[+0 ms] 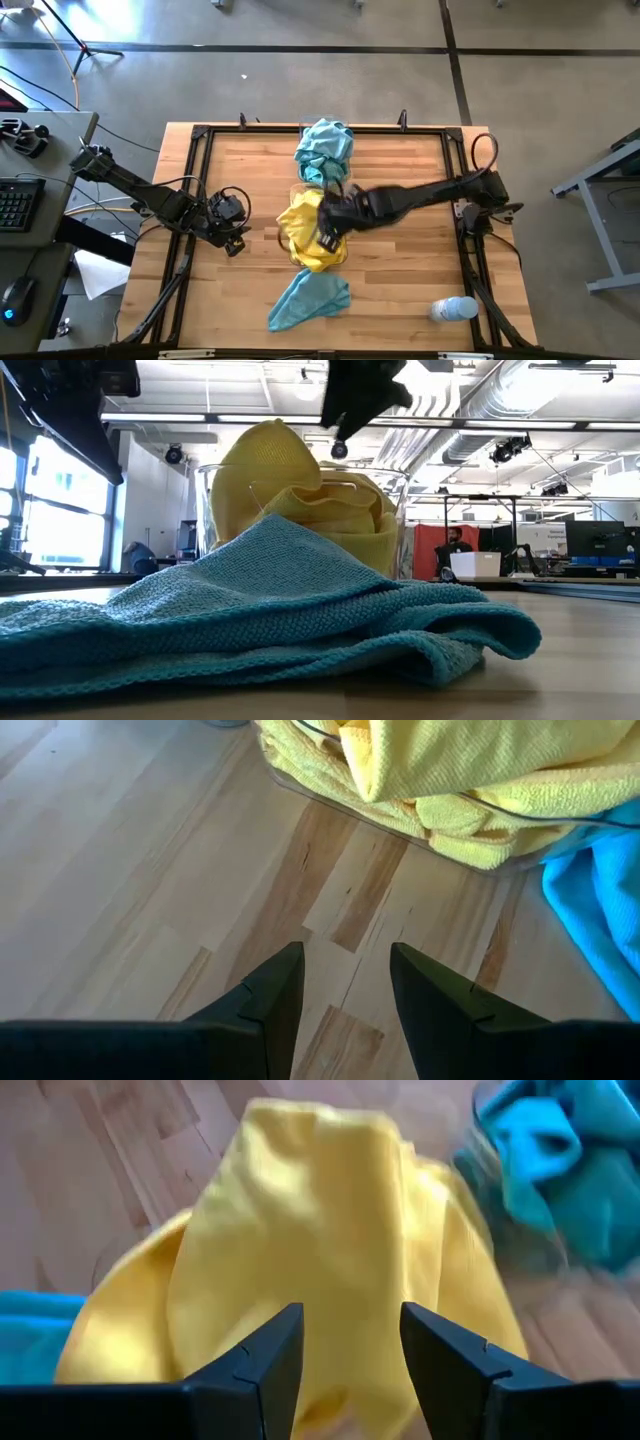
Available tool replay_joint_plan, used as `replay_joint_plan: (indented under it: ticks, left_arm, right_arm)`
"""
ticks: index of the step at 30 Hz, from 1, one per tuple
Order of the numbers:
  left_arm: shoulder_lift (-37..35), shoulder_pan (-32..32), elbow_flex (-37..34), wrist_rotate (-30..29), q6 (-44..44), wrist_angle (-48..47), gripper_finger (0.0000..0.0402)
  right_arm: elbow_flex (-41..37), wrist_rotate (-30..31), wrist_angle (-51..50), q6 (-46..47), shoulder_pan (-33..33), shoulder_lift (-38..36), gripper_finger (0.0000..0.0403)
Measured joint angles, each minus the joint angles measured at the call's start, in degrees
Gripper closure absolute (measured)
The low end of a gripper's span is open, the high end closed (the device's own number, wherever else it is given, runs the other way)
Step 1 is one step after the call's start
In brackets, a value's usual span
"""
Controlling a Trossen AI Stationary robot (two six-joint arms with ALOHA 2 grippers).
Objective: Sort microfiber towel by color & place in baskets
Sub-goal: Put the blue towel into the top transparent bin
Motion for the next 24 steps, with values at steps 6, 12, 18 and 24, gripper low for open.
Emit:
replay_joint_plan:
  ticks: [6,12,18,24]
  left_arm:
    - [0.00,0.00,0.00,0.32,1.97,-0.02,0.0261]
    - [0.00,0.02,0.00,1.78,4.08,-0.02,0.0261]
    - [0.00,0.00,0.00,3.27,6.47,0.03,0.0261]
    - [0.01,0.01,0.00,3.54,6.32,0.09,0.0261]
  right_arm:
    - [-1.27,4.02,-6.07,17.55,10.33,-0.04,0.0238]
    - [-4.41,9.42,-4.69,40.63,21.70,-0.04,0.0238]
    - [-8.48,10.29,1.97,52.41,27.31,1.26,0.0238]
    - [-10.77,5.06,9.34,56.11,27.00,7.48,0.0238]
